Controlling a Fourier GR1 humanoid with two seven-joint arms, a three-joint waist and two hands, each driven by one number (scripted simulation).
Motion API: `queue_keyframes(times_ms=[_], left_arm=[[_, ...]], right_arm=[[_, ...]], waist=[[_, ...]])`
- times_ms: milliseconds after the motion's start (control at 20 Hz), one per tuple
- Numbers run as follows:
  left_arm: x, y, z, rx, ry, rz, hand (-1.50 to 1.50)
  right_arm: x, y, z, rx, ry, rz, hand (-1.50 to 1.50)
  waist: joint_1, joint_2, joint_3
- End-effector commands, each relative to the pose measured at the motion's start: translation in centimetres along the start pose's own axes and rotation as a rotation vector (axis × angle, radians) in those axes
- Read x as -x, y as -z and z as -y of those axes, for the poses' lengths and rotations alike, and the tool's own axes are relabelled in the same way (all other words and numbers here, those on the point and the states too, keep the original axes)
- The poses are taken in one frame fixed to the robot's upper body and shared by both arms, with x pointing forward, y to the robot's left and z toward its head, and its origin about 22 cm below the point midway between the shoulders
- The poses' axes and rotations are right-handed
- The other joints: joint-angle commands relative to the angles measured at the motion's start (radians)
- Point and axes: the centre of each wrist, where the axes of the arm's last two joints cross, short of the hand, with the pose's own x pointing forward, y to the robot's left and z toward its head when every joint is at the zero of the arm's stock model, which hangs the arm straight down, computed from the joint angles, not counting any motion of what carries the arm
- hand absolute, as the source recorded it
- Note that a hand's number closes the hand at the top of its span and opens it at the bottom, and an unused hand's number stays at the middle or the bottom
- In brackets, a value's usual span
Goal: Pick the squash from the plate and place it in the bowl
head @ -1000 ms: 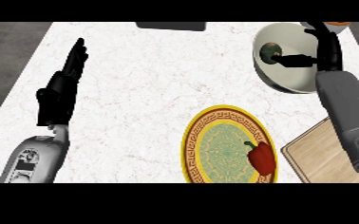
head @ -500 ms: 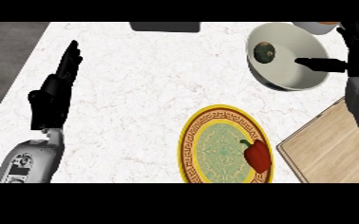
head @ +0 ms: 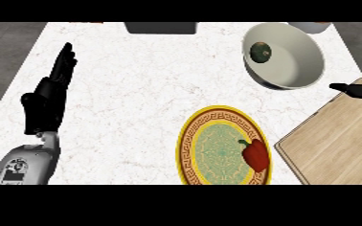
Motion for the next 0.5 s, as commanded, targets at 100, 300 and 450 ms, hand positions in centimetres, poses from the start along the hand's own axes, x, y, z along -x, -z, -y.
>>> queue_keyframes(times_ms=[100,300,450], left_arm=[[1.1,-0.7,-0.2,-0.005,-0.011,-0.012,0.0],[0.4,-0.7,-1.4,0.007,-0.003,0.001,0.0],[0.3,0.0,0.5,0.02,0.007,-0.012,0.0]], right_arm=[[1.2,-2.8,3.4,-0.086,0.036,0.008,-1.5],[2.6,-4.1,1.4,-0.096,0.055,0.029,-1.5],[2.4,-4.5,2.7,-0.078,0.063,0.048,-1.5]], waist=[[-0.004,-0.002,-0.001],[-0.009,-0.006,-0.001],[-0.009,-0.004,-0.001]])
